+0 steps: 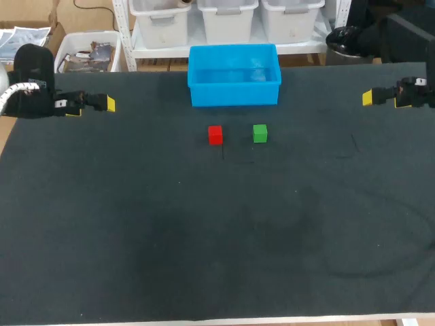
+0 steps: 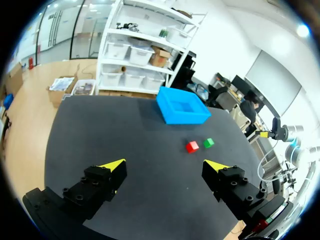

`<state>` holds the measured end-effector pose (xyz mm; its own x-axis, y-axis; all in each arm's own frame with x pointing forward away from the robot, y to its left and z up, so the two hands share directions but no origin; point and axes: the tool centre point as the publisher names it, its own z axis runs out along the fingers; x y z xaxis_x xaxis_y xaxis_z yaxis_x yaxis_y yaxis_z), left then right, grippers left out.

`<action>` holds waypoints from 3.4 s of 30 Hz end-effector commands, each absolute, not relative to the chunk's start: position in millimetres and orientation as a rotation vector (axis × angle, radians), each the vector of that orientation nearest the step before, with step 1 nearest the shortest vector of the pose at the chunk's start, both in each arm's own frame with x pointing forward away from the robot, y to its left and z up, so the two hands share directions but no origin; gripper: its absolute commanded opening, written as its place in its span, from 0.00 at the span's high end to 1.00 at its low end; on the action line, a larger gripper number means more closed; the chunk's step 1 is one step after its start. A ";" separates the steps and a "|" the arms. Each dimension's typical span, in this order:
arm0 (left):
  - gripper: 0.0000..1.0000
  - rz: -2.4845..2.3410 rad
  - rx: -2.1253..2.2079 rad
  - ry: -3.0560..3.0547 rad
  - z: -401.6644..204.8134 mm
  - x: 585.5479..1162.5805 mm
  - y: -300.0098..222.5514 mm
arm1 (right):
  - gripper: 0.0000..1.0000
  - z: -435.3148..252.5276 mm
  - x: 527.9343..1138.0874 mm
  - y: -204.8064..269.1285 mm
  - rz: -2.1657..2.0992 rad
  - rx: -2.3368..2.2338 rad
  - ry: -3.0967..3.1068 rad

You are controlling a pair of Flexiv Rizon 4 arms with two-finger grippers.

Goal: Use the left arm to pick the red cube and place it into the blue plastic box first, then use the right arm to grasp the green cube and put it into the same blue plastic box after the first action is fully finished.

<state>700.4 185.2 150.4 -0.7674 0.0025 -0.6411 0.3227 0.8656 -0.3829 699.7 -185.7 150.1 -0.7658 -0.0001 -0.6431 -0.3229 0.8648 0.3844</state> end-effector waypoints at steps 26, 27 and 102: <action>0.00 -0.534 0.347 2.421 145.4 700.7 151.0 | 0.00 150.3 699.6 -185.5 0.637 -0.232 2.374; 0.00 -0.503 0.349 2.436 144.0 701.4 147.2 | 0.00 150.3 699.6 -185.5 0.637 -0.232 2.374; 0.00 0.135 -0.037 2.961 110.1 754.9 -21.9 | 0.00 150.3 699.6 -185.5 0.637 -0.232 2.374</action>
